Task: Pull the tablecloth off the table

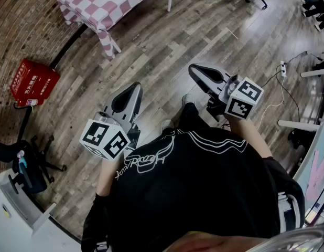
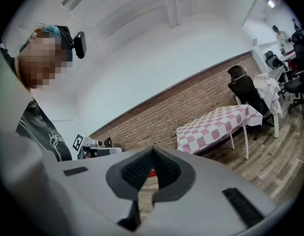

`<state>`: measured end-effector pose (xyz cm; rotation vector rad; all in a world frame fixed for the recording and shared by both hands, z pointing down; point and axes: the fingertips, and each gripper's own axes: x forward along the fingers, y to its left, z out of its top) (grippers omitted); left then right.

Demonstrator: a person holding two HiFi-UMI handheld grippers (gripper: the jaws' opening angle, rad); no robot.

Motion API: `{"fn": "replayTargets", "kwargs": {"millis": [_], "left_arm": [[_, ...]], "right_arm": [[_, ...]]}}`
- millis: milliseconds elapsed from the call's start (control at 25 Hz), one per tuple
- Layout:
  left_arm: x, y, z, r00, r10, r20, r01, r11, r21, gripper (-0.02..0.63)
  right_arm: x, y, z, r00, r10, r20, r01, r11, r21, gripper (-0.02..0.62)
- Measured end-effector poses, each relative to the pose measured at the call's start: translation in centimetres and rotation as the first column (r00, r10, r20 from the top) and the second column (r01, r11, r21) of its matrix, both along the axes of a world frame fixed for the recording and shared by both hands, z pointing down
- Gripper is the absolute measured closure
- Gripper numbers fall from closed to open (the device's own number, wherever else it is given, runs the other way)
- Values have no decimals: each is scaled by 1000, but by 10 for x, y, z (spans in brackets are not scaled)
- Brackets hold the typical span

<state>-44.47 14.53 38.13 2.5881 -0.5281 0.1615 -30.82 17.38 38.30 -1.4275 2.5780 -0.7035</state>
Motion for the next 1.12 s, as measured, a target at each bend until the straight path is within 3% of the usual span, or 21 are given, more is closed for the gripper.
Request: {"fn": "replayTargets", "kwargs": {"millis": [600, 1120], "left_arm": [[49, -28, 12, 996, -41, 73, 42, 999, -14, 600], [174, -84, -11, 990, -62, 127, 57, 997, 41, 600]], "right_arm": [[83, -23, 10, 992, 108, 72, -108, 994, -6, 598], [210, -74, -12, 994, 78, 74, -81, 996, 27, 598]]}}
